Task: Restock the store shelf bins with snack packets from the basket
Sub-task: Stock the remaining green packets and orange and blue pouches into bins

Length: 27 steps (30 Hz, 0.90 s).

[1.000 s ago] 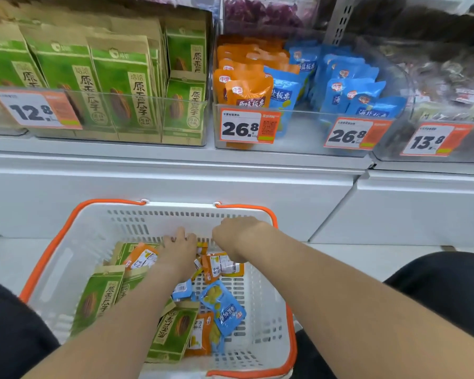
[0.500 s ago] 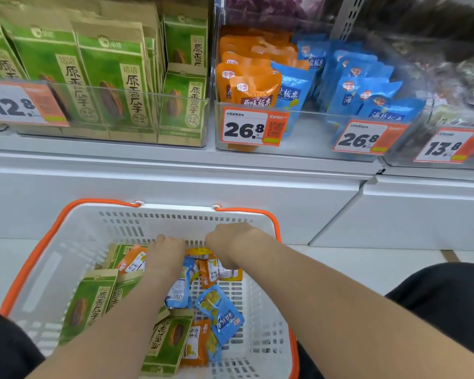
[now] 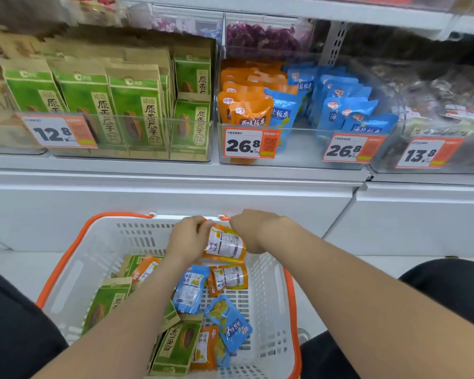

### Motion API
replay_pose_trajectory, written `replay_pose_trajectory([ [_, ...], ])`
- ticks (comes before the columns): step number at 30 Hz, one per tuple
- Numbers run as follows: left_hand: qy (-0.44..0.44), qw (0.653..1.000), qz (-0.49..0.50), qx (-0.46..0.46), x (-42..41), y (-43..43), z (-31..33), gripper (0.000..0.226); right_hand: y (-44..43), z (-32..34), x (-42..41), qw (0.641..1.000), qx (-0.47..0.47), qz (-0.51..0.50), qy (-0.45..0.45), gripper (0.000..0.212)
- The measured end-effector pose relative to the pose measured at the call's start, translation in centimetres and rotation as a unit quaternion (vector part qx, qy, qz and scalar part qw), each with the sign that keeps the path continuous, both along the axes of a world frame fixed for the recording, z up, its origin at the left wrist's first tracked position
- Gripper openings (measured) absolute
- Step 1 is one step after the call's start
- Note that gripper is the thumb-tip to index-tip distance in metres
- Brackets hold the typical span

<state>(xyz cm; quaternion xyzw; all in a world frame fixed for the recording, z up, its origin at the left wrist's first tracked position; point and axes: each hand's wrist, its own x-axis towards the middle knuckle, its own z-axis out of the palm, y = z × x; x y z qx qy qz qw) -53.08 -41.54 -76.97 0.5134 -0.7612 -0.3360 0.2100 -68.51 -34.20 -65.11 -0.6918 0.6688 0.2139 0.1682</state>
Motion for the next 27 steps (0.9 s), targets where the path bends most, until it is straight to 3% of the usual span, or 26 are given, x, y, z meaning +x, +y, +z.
replay_pose_trajectory([
  [2,0.084,0.991,0.033,0.098,-0.7,0.4,2.5,0.046,0.4,0.7,-0.6,0.999,-0.001,-0.019,-0.026,0.063],
  [4,0.195,0.945,0.067,0.253,-1.5,1.0,5.1,0.033,0.7,1.4,-0.9,0.999,-0.013,-0.024,-0.031,0.076],
  [7,0.286,0.889,0.085,0.348,-2.2,1.4,8.0,0.023,0.8,2.2,-1.1,0.994,-0.078,-0.044,-0.055,0.048],
  [11,0.31,0.889,0.11,0.318,-2.8,1.6,9.8,0.049,0.2,4.7,-1.9,0.95,-0.138,-0.162,-0.229,0.043],
  [15,0.36,0.89,0.098,0.262,-3.0,1.9,10.7,0.047,0.4,6.4,-2.7,0.847,-0.129,-0.291,-0.425,0.028],
  [19,0.377,0.892,0.06,0.243,-2.9,2.5,12.2,0.031,0.9,6.6,-2.7,0.809,-0.119,-0.335,-0.467,0.032],
  [23,0.369,0.909,0.021,0.19,-3.1,3.4,13.5,0.02,0.8,7.8,-2.0,0.788,-0.134,-0.352,-0.487,0.024],
  [27,0.402,0.908,-0.013,0.12,-4.1,4.0,16.0,0.034,-0.1,9.9,-2.0,0.806,-0.222,-0.319,-0.447,0.026],
])
